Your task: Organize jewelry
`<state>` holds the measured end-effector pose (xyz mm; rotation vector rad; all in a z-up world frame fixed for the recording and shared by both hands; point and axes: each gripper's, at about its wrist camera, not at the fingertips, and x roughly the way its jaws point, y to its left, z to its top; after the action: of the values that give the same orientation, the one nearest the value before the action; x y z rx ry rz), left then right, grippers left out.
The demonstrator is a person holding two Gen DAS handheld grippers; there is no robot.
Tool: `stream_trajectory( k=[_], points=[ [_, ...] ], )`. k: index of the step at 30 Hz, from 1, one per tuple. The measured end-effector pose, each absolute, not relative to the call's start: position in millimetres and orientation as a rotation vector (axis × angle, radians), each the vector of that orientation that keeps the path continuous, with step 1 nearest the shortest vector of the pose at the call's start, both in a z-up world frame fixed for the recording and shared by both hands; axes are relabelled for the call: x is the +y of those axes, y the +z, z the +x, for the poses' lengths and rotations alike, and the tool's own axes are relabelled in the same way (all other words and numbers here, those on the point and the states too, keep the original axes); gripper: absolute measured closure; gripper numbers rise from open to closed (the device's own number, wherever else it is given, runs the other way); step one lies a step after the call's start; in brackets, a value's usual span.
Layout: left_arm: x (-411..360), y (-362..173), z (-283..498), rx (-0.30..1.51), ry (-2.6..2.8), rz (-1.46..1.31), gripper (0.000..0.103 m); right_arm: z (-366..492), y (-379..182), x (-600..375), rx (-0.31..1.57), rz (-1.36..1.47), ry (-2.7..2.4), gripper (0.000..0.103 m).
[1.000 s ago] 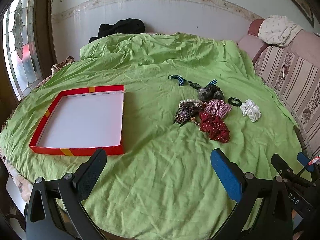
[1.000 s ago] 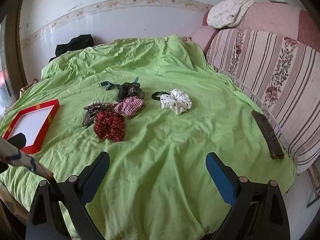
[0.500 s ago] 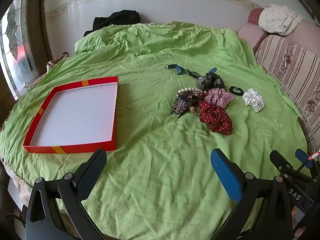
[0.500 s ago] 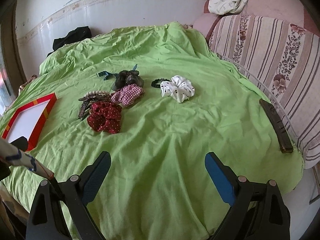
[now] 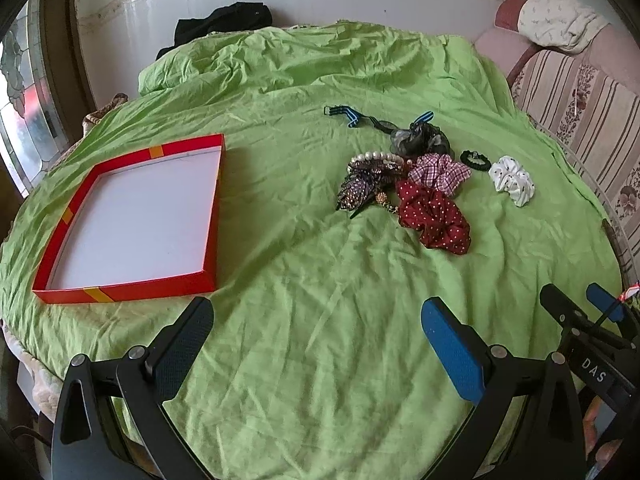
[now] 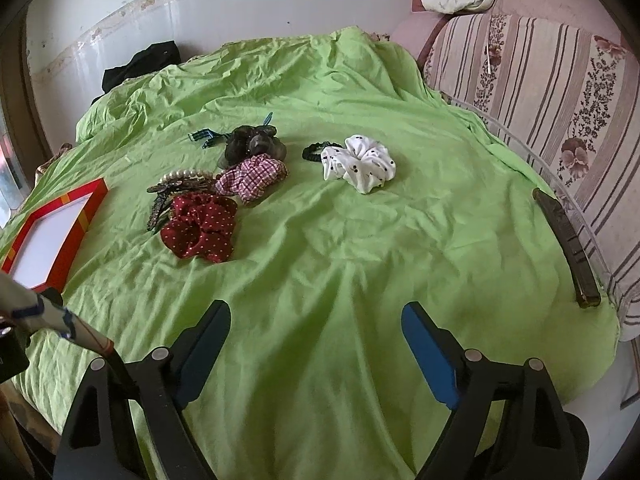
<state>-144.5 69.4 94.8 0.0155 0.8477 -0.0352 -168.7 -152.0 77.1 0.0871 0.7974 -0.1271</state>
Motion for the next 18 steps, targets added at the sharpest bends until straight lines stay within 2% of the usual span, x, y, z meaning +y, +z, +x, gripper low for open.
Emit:
stream_trajectory(
  k=[18],
  points=[
    [55.5,85.5,-132.7,0.892,-0.041,0.044,0.0,-154.9,78.1,-158.3,0.864,-0.016,-0.238,0.013]
  ],
)
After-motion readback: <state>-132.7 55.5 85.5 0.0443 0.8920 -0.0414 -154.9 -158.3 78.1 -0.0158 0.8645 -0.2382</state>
